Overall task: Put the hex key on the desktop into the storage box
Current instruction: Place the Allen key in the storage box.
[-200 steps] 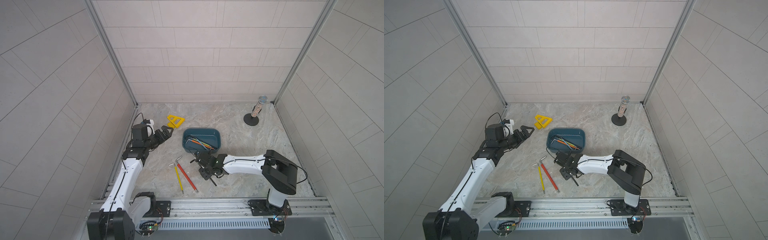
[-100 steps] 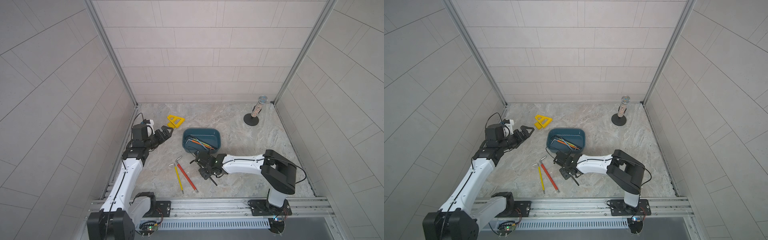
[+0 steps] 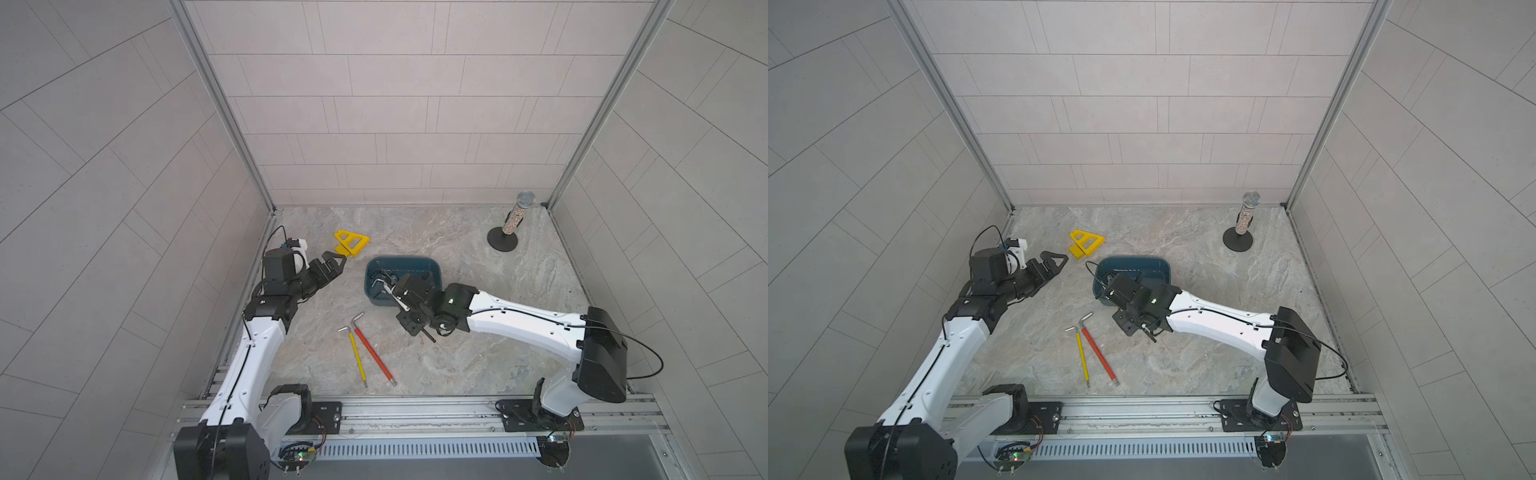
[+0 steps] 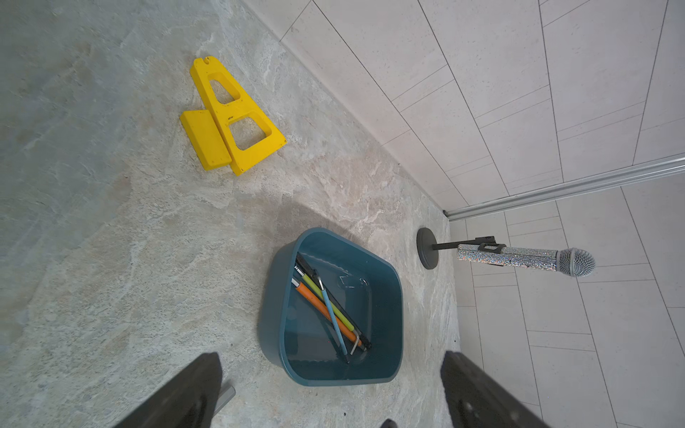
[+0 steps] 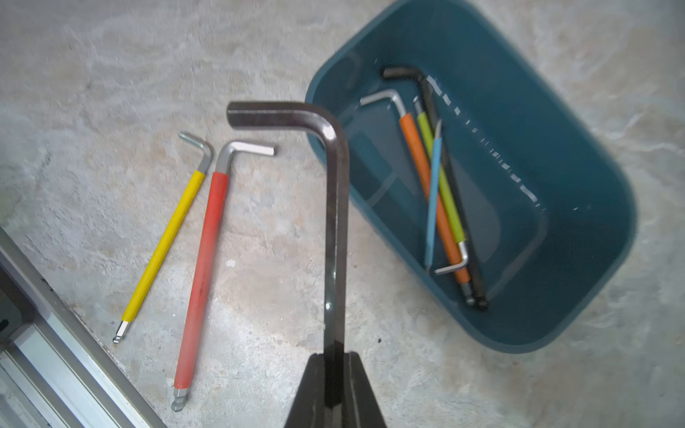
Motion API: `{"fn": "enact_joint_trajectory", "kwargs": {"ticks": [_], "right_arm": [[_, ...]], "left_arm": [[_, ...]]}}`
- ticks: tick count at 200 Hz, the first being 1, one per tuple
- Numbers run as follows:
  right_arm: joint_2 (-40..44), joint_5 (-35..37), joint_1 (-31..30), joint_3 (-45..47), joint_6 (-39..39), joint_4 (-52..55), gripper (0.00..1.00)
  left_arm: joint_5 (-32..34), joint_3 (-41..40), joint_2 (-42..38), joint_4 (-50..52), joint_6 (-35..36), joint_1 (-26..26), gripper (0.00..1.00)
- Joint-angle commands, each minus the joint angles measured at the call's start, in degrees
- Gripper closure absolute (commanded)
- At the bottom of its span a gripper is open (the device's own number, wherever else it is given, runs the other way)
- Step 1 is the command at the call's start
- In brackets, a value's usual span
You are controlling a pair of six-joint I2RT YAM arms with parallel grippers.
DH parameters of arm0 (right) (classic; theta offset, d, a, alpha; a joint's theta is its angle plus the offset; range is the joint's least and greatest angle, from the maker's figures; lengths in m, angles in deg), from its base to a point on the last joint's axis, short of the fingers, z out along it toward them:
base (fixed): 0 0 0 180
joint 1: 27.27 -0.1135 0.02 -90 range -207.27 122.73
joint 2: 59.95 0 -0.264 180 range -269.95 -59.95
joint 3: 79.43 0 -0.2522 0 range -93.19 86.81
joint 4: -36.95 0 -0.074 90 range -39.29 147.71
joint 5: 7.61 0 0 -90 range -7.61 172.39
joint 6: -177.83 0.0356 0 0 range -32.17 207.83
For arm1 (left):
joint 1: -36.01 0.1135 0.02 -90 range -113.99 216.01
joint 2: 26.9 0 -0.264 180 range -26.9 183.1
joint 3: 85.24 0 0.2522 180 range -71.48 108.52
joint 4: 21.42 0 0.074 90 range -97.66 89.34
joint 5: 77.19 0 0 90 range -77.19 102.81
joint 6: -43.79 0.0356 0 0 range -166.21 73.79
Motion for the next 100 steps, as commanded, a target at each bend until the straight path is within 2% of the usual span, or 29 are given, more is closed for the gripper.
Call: {"fn": "enact_joint_trajectory", "kwargs": {"ticks": [1, 50, 100], "right_arm": [[-0.34, 0.58, 3.10, -3.47, -6.64, 4.04, 1.00], [-8.94, -5.93, 11.15, -12.86, -21.82, 4.84, 1.00], [-18.49, -11.18, 15.85, -21.04, -29.66, 5.20, 1.00]], "left_arm": [[0.33, 0.95, -0.66, 0.02, 1.10, 0.11, 0.00], [-0.17, 1.13, -1.02, -0.60, 0.82, 0.26, 0.00], [-0.81, 1.01, -0.88, -0.79, 0.55, 0.32, 0.00]]}}
